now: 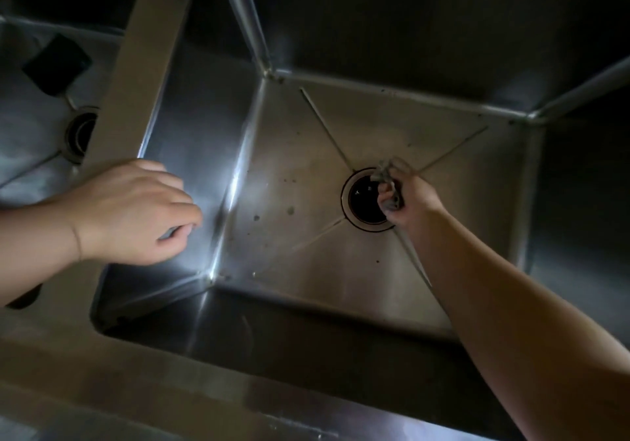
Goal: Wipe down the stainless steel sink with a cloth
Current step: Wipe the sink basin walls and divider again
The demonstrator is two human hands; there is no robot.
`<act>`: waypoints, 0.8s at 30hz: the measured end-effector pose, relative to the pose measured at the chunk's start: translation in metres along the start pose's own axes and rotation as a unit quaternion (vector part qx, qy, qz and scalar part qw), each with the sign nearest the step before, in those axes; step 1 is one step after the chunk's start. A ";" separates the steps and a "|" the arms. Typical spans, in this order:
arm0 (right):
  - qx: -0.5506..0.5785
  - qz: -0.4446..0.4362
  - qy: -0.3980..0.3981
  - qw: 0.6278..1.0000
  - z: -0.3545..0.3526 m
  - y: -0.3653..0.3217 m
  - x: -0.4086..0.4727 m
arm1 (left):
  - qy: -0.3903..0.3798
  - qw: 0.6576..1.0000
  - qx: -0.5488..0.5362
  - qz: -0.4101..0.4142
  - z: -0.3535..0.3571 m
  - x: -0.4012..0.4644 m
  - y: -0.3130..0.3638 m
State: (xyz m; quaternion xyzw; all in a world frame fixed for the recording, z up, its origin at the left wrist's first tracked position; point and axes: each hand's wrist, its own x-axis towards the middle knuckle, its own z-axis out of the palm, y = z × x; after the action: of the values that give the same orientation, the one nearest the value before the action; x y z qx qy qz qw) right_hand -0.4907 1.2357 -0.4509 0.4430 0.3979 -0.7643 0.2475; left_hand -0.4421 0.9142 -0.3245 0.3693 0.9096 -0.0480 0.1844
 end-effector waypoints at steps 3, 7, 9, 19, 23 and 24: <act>-0.046 0.027 0.024 0.998 0.009 0.006 0.000 | -0.007 1.000 0.026 0.009 -0.006 0.003 0.005; -0.085 0.005 0.151 0.985 0.021 0.015 0.002 | -0.015 0.997 0.065 0.022 -0.012 0.006 0.011; -0.060 0.004 0.176 0.983 0.026 0.020 0.003 | -0.030 0.997 0.064 0.022 -0.016 0.014 0.015; -0.168 -0.072 0.292 0.939 -0.024 0.003 -0.005 | -0.029 0.997 0.065 0.043 -0.016 0.131 0.062; -0.513 -0.141 0.400 0.746 -0.095 0.005 -0.015 | -0.052 0.997 0.015 0.060 -0.004 0.160 0.086; -0.569 -0.135 0.419 0.695 -0.112 0.011 -0.019 | -0.055 0.996 0.010 0.069 -0.002 0.163 0.092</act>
State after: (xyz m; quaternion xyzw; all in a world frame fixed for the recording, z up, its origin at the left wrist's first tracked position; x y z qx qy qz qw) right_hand -0.4198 1.3224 -0.4711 0.4336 0.8746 -0.1530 0.1540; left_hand -0.4871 1.0877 -0.3790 0.4293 0.8702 -0.0641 0.2332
